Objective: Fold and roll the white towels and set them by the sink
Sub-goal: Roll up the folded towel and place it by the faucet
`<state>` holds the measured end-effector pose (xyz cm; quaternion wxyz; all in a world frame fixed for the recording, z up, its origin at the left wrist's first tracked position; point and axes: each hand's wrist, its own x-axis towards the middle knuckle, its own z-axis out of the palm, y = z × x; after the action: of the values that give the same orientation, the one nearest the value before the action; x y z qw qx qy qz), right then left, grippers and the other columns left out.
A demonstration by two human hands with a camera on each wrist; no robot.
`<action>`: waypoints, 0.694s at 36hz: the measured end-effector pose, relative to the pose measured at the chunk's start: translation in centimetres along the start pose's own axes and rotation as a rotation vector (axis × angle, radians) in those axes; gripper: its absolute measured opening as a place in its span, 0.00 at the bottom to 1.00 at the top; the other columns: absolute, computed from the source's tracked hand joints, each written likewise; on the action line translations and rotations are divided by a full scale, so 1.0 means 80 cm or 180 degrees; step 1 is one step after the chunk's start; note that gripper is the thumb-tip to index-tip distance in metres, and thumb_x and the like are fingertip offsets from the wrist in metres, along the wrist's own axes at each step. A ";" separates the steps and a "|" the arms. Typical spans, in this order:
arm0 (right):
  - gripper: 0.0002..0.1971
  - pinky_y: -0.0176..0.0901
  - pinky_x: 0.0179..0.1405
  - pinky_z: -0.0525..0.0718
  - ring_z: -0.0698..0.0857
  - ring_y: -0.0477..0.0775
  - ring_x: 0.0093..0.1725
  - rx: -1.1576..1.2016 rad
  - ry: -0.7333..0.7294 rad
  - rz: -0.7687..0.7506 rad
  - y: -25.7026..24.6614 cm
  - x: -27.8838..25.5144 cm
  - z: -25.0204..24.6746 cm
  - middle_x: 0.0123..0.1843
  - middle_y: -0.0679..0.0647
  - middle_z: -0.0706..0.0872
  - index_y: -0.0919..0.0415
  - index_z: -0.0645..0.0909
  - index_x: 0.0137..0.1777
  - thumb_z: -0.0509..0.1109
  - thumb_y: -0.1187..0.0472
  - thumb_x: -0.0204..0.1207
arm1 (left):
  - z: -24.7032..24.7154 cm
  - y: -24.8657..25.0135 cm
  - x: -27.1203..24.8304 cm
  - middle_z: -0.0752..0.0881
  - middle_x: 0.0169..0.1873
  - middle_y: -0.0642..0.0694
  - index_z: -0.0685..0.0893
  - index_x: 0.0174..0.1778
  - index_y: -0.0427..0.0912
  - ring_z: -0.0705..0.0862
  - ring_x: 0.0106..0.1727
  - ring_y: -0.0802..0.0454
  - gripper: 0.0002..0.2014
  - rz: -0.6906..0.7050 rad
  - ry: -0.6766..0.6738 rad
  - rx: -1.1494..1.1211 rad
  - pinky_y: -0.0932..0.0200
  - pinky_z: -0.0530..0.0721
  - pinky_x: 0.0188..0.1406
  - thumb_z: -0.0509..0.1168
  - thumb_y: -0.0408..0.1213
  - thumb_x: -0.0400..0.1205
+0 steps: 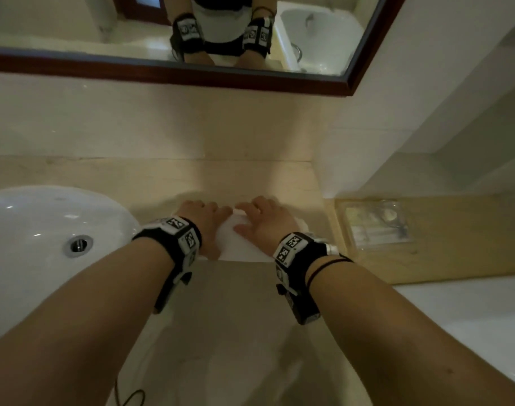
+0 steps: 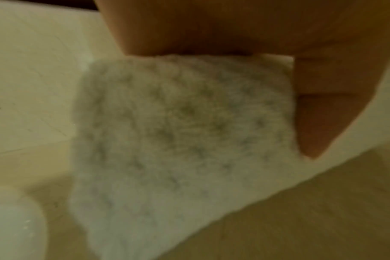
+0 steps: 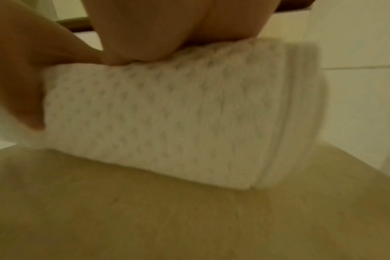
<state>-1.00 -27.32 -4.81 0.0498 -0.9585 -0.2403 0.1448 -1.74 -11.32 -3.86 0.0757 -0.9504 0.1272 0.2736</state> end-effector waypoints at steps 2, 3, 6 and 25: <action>0.38 0.52 0.72 0.65 0.65 0.58 0.73 -0.0250 -0.0141 -0.0148 0.000 -0.013 0.004 0.75 0.52 0.64 0.45 0.55 0.80 0.61 0.32 0.74 | -0.006 -0.002 0.006 0.72 0.67 0.48 0.55 0.78 0.56 0.73 0.67 0.44 0.45 -0.0025 -0.0152 -0.0148 0.51 0.70 0.67 0.71 0.57 0.68; 0.45 0.54 0.75 0.62 0.63 0.58 0.74 -0.0489 -0.0284 -0.0213 0.000 -0.017 0.005 0.76 0.52 0.62 0.44 0.51 0.81 0.65 0.31 0.69 | -0.006 -0.004 0.007 0.73 0.66 0.48 0.58 0.77 0.56 0.74 0.66 0.44 0.43 -0.0045 -0.0236 -0.0252 0.51 0.72 0.66 0.72 0.55 0.68; 0.53 0.65 0.78 0.53 0.60 0.61 0.77 -0.1028 -0.0580 -0.0189 0.001 -0.018 0.002 0.79 0.53 0.56 0.38 0.40 0.81 0.73 0.35 0.64 | -0.004 -0.008 0.009 0.74 0.69 0.48 0.63 0.75 0.54 0.75 0.68 0.45 0.42 -0.0074 -0.0600 -0.0815 0.50 0.75 0.65 0.76 0.48 0.67; 0.42 0.54 0.62 0.81 0.81 0.58 0.62 0.1117 -0.2154 0.0222 -0.025 0.013 -0.018 0.67 0.47 0.79 0.38 0.61 0.79 0.79 0.49 0.66 | 0.054 -0.057 -0.071 0.58 0.78 0.46 0.45 0.82 0.54 0.61 0.77 0.44 0.52 0.0311 0.0555 0.0369 0.50 0.57 0.77 0.71 0.60 0.69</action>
<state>-0.61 -25.10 -3.40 0.1260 -0.8411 -0.1820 0.4935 -7.22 -4.89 -4.08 0.1058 -0.9573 0.1951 0.1854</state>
